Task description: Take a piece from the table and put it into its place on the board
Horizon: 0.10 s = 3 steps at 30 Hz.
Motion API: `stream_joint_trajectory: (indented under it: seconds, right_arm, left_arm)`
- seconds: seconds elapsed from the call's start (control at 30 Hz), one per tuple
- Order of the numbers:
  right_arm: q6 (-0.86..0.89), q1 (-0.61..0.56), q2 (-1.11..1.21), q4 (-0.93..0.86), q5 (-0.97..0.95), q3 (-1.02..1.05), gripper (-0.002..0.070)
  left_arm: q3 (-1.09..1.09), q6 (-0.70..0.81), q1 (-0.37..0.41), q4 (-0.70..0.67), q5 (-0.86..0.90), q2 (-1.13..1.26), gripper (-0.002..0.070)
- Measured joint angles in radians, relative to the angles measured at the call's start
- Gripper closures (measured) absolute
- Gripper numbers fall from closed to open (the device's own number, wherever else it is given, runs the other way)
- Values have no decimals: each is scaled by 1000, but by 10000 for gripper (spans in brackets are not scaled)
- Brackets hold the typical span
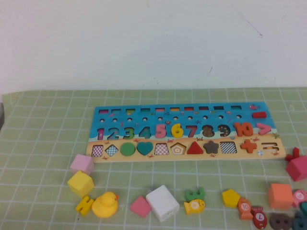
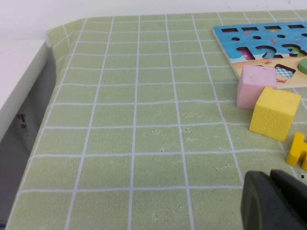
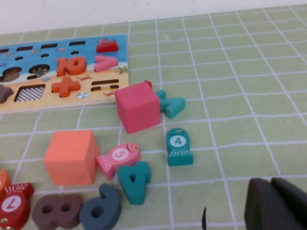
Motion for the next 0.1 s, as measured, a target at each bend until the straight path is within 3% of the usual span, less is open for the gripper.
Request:
stream_joint_trajectory:
  seconds: [0.1]
  right_arm:
    - [0, 0, 0, 0, 0, 0, 678]
  left_arm:
    - [0, 0, 0, 0, 0, 0, 677]
